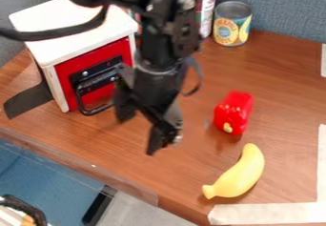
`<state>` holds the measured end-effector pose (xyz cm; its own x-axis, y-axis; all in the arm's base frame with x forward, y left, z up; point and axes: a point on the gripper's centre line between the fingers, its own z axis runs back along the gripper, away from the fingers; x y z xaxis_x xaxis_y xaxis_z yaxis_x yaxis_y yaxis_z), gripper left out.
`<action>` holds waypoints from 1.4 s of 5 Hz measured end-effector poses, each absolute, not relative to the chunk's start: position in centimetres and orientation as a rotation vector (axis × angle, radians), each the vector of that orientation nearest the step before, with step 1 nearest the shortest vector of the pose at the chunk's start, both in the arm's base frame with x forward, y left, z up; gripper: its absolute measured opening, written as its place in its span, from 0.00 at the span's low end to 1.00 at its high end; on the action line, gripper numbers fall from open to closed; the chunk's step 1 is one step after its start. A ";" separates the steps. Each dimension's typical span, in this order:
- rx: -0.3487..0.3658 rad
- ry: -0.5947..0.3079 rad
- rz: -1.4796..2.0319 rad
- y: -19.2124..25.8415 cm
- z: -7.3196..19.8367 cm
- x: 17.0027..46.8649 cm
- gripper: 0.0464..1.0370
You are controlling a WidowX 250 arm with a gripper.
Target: Open the drawer
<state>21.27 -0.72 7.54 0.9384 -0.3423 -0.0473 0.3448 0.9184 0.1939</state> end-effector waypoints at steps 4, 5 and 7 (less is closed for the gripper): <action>0.298 -0.051 -0.436 6.2 5.2 24.3 0.96; 0.302 -0.047 -0.408 7.4 4.5 25.1 0.96; 0.298 -0.039 -0.383 7.9 3.7 25.8 0.96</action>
